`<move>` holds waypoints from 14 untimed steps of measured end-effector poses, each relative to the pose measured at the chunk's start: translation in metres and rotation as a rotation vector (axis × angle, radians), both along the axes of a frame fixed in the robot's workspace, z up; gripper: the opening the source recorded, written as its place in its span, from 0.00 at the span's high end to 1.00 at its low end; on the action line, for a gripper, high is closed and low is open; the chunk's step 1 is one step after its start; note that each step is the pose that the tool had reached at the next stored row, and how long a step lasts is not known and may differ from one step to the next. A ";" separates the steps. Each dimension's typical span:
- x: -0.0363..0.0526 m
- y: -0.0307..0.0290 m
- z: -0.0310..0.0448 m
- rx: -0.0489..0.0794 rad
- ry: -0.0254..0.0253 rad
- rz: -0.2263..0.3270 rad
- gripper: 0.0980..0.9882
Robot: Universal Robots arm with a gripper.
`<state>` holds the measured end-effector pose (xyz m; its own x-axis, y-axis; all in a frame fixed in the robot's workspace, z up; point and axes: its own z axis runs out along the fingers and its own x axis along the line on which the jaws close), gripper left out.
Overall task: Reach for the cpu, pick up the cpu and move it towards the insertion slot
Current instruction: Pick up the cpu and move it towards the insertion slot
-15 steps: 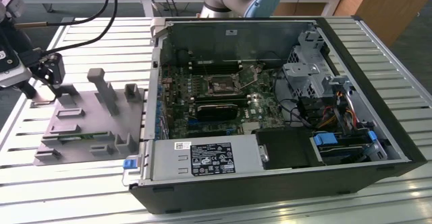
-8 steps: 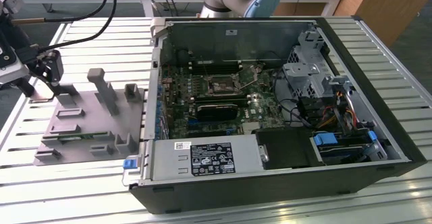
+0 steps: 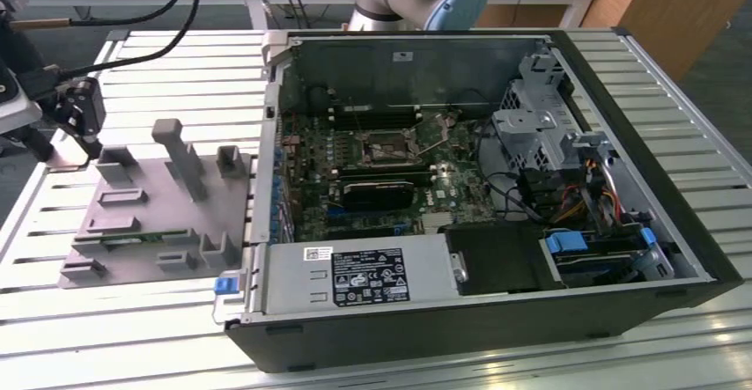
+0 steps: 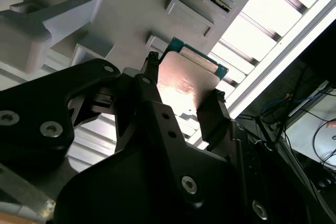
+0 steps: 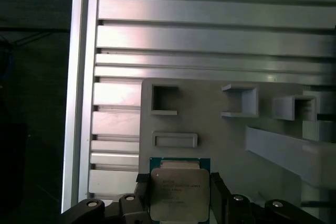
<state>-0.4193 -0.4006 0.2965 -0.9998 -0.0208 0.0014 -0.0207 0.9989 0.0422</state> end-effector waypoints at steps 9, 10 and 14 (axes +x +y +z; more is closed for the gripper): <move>0.0000 0.0005 0.0199 0.000 -0.0001 0.000 0.50; 0.0000 0.0005 0.0223 0.000 0.0001 0.000 0.50; 0.0000 0.0005 0.0322 0.000 -0.0001 0.000 0.50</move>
